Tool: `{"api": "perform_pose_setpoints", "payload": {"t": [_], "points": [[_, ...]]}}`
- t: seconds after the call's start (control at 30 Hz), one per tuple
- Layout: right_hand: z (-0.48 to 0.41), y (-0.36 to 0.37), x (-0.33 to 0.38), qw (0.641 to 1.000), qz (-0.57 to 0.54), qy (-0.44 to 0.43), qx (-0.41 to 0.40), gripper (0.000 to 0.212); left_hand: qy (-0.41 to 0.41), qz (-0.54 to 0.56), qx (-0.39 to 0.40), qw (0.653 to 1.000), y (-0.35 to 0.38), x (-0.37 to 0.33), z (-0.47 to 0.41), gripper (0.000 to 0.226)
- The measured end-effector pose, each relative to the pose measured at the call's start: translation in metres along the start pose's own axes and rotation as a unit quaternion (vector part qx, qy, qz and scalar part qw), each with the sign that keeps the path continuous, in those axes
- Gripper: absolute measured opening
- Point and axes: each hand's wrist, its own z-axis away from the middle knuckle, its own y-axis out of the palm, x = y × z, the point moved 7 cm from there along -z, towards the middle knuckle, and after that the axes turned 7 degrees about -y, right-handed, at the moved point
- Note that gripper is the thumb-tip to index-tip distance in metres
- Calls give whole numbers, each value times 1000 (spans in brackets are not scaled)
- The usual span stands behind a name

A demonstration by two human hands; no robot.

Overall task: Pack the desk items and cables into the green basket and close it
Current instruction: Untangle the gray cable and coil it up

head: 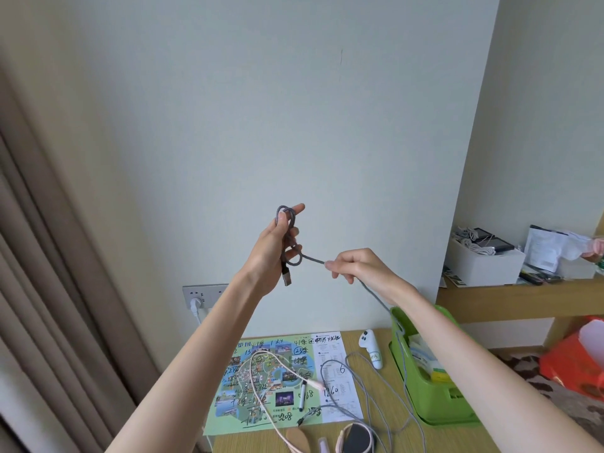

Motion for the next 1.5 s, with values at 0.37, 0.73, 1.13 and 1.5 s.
{"api": "perform_pose_setpoints", "payload": {"t": [0.37, 0.73, 1.13, 1.5], "points": [[-5, -4, 23, 997, 2, -74, 19, 15, -14, -136, -78, 987, -26, 13, 0, 37], [-19, -3, 33, 988, 33, -138, -67, 13, -98, -257, 101, 956, 25, 40, 15, 27], [-23, 2, 18, 981, 149, -122, -3, 8, -69, -281, 65, 955, 24, 47, 14, 21], [-25, 3, 16, 982, 166, -57, 75, 13, -67, -342, 127, 929, 32, 54, 24, 30]]}}
